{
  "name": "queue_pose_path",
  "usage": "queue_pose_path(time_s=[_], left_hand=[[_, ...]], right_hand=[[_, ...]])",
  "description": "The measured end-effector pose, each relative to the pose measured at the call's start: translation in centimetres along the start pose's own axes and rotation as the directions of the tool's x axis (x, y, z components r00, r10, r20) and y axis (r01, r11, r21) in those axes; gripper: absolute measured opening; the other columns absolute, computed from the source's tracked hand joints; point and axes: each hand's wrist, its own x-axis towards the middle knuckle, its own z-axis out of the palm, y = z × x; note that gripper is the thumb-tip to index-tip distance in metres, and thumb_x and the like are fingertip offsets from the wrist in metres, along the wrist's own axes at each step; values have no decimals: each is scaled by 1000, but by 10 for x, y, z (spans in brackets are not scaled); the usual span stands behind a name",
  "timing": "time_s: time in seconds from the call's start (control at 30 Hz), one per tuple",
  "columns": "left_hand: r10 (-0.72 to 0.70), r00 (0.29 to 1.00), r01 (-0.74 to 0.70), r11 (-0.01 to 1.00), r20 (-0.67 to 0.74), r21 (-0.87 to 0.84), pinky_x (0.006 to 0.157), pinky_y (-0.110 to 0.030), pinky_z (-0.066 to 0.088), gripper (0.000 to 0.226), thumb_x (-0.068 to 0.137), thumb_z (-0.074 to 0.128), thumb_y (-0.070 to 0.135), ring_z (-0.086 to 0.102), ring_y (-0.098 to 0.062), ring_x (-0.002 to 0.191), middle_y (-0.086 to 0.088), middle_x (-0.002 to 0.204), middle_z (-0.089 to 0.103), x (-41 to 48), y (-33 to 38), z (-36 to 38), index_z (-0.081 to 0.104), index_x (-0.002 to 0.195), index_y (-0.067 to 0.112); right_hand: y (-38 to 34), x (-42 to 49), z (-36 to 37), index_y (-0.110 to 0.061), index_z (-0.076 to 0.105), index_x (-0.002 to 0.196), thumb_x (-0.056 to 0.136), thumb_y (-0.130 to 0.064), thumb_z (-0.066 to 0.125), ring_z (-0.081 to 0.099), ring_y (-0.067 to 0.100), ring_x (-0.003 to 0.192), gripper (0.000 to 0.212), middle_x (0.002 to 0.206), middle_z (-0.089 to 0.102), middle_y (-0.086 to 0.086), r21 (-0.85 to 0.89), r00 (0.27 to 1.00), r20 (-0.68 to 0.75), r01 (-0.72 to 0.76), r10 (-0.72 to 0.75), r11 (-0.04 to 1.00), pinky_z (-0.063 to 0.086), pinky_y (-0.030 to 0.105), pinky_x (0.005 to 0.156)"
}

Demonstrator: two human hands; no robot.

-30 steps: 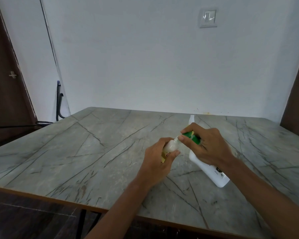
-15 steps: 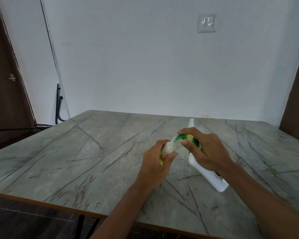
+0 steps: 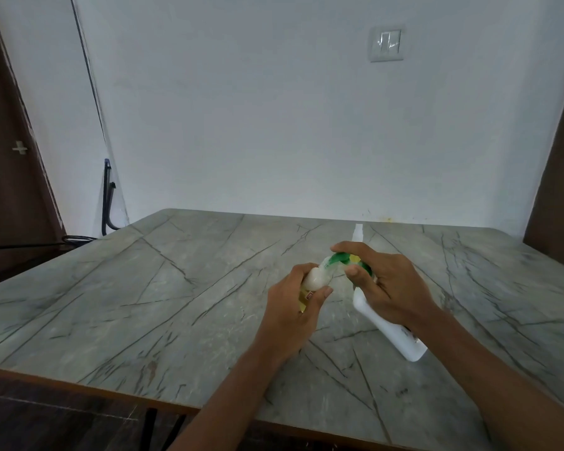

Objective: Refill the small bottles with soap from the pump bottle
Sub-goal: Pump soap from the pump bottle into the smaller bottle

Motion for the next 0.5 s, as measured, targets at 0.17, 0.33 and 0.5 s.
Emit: queue_pose_path(time_s=[0.17, 0.33, 0.5], left_hand=[[-2, 1000, 2, 1000, 5, -2, 61, -8, 45, 27, 90, 67, 27, 59, -5, 78, 20, 87, 57, 0, 0, 0, 57, 113, 19], [5, 1000, -5, 1000, 4, -16, 63, -10, 47, 29, 89, 66, 29, 58, -8, 81, 10, 89, 61, 0, -2, 1, 57, 113, 16], [69, 996, -69, 998, 48, -1, 63, -8, 45, 41, 88, 58, 43, 57, -6, 80, 9, 92, 61, -1, -1, 1, 58, 114, 11]], right_hand=[[0, 0, 0, -41, 53, 125, 97, -68, 22, 47, 6, 46, 50, 51, 51, -9, 13, 1000, -23, -1, 1, 1000, 31, 12, 49], [-2, 2, 2, -39, 56, 116, 96, -67, 28, 49, 14, 42, 45, 48, 53, -2, 29, 999, -41, -21, 22, 999, 36, 21, 44], [-5, 7, 1, -25, 65, 90, 96, -65, 35, 47, 19, 43, 50, 44, 48, -2, 39, 996, -82, -28, 31, 999, 31, 20, 43]])
